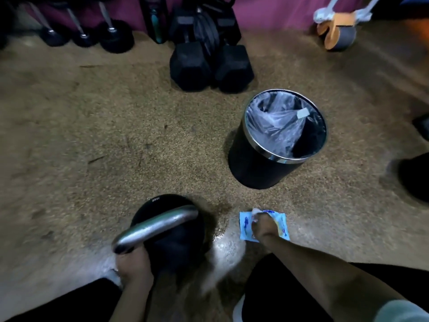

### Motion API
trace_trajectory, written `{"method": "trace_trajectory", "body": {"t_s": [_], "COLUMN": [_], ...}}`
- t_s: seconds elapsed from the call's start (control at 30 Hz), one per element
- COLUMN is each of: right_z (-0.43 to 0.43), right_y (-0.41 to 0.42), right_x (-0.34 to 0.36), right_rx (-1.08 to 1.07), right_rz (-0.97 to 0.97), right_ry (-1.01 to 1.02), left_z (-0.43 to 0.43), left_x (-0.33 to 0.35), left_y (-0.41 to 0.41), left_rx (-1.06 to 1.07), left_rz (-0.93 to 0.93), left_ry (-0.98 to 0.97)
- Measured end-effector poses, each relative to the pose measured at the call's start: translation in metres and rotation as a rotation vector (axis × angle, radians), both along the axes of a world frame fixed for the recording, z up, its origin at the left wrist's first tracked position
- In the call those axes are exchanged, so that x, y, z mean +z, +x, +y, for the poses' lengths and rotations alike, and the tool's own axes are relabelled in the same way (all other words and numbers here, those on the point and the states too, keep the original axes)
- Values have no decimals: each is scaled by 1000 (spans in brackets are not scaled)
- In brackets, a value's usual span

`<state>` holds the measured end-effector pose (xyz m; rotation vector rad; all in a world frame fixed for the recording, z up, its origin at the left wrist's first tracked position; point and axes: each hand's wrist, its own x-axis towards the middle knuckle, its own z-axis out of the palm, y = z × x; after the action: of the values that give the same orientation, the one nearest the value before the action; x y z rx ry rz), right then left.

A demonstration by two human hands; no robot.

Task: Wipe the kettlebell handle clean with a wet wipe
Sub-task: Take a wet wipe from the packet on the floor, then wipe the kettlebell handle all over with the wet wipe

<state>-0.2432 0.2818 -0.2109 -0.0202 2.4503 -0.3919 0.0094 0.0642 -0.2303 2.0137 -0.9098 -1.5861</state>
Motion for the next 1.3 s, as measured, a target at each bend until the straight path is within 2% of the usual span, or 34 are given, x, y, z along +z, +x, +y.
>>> {"method": "trace_trajectory", "body": {"t_s": [0.03,0.07,0.17,0.23,0.3,0.37,0.5,0.6,0.67,0.77,0.93,1.0,1.17,1.23,1.3], "right_z": [-10,-22,-62,-83,-94,-98,-95,-99,-99,-103,-104,-91,-107,-110,-105], "right_y": [2,5,29,52,77,103,133,146,155,151,159,162,123,120,126], "right_x": [13,22,59,93,111,111,93,91,88,88,86,80,81,86,85], "right_rx": [4,3,-89,-236,-374,-378,-346,-135,-22,13,101,95,-57,-133,-137], "right_rz": [30,45,115,177,169,186,134,120,174,221,251,264,173,143,137], "right_ry": [-37,-82,-363,-592,-714,-702,-550,-496,-505,-498,-550,-559,-356,-344,-380], "left_z": [-1,2,8,8,10,12,11,10,10,10,8,7,1,3,6], "left_x": [15,27,48,53,62,67,66,22,20,47,40,38,34,12,10], "left_y": [-11,-8,-15,-14,-16,-10,-15,-24,-30,-41,-45,-41,-35,-33,-32], "left_rx": [-83,-112,-71,-70,-90,-92,-65,38,77,165,258,202,83,141,87], "left_rz": [-1,19,142,194,245,226,223,306,341,403,469,440,410,372,356], "left_ry": [-132,-140,-69,-53,-50,-21,-9,-4,24,24,69,73,182,150,158]}}
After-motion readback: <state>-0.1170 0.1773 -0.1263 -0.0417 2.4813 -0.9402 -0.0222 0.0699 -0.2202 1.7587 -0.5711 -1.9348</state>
